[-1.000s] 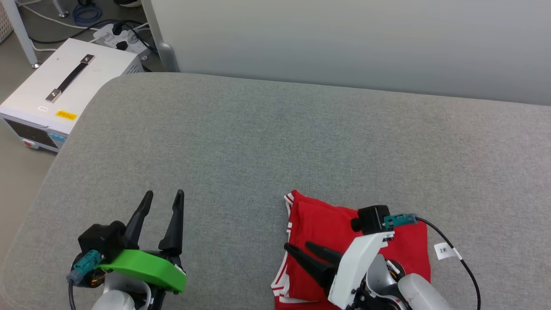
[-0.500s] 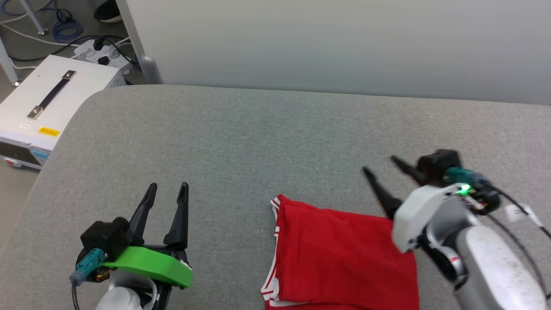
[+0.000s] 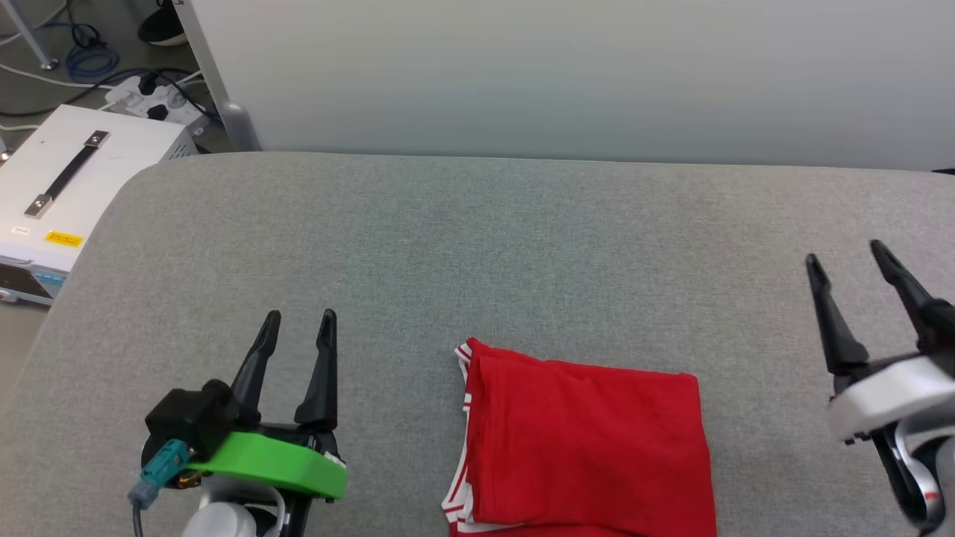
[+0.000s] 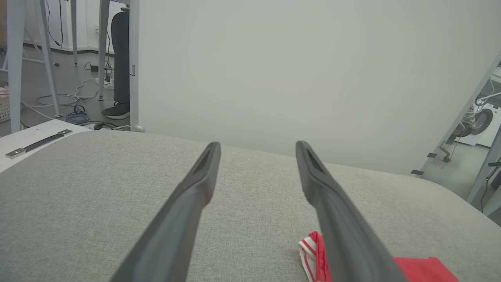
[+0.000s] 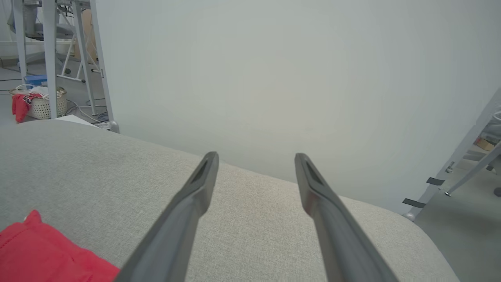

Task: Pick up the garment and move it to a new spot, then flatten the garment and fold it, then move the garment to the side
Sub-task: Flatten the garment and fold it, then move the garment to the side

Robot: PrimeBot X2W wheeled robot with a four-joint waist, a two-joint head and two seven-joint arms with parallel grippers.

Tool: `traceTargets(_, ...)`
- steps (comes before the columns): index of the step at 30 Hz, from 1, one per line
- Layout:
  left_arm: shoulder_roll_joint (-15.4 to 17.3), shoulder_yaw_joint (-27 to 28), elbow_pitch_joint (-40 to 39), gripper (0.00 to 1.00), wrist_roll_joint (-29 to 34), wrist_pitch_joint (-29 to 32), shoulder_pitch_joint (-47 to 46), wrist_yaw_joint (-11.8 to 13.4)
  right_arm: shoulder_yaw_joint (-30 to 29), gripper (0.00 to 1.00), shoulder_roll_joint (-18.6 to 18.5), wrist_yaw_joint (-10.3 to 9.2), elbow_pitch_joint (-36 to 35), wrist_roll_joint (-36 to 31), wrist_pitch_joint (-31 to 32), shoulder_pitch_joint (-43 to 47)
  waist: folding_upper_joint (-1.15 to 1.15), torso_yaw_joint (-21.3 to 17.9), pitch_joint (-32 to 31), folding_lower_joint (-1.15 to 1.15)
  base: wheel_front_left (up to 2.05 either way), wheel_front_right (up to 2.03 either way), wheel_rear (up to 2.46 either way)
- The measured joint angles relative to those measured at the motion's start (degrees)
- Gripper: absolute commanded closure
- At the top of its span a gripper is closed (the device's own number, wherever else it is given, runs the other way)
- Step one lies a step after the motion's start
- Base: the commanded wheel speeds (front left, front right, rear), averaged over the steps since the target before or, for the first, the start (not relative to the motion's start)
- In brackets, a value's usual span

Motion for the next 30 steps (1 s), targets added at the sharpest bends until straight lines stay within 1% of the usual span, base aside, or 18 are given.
traceTargets(3,-0.6,0.1,-0.7,0.0,2.0,0.0,0.5,-0.4,-3.4,0.0,2.5,0.0,-2.4,-0.5,-2.5,3.3,0.0,0.1,0.2,0.0,0.0,0.0,0.0)
traceTargets(7,-1.3,0.5,-0.9,0.0,3.2,0.0,0.9,-0.7,-5.6,0.0,6.0,0.0,-4.8,-2.7,-4.7,7.6,0.0,0.3,0.6,0.0,0.0,0.0,0.0)
traceTargets(10,-1.8,0.7,-1.0,0.0,4.7,0.0,1.1,-1.0,-5.9,0.0,8.2,0.0,-5.7,-3.5,-5.4,9.7,0.0,0.3,0.6,0.0,0.0,0.0,0.0)
traceTargets(14,-2.1,0.9,-0.9,0.0,6.3,0.0,1.1,-1.0,-6.7,0.0,10.1,0.0,-6.2,-4.4,-5.7,10.5,0.0,0.4,0.7,0.0,0.0,0.0,0.0)
traceTargets(24,-2.7,2.0,-0.5,0.0,6.9,0.0,1.2,-1.5,-6.6,0.0,11.0,0.0,-6.5,-4.9,-5.6,10.5,0.0,0.4,1.3,0.0,0.0,0.0,0.0)
traceTargets(28,-2.8,2.1,-0.4,0.0,6.9,0.0,1.1,-1.5,-6.2,0.0,10.9,0.0,-6.6,-4.9,-4.4,10.5,0.0,0.6,1.6,0.0,0.0,0.0,0.0)
traceTargets(30,-2.9,1.9,-0.4,0.0,6.9,0.0,1.1,-1.5,-5.5,0.0,10.9,0.0,-6.3,-4.7,-2.6,10.6,0.0,0.7,1.9,0.0,0.0,0.0,0.0)
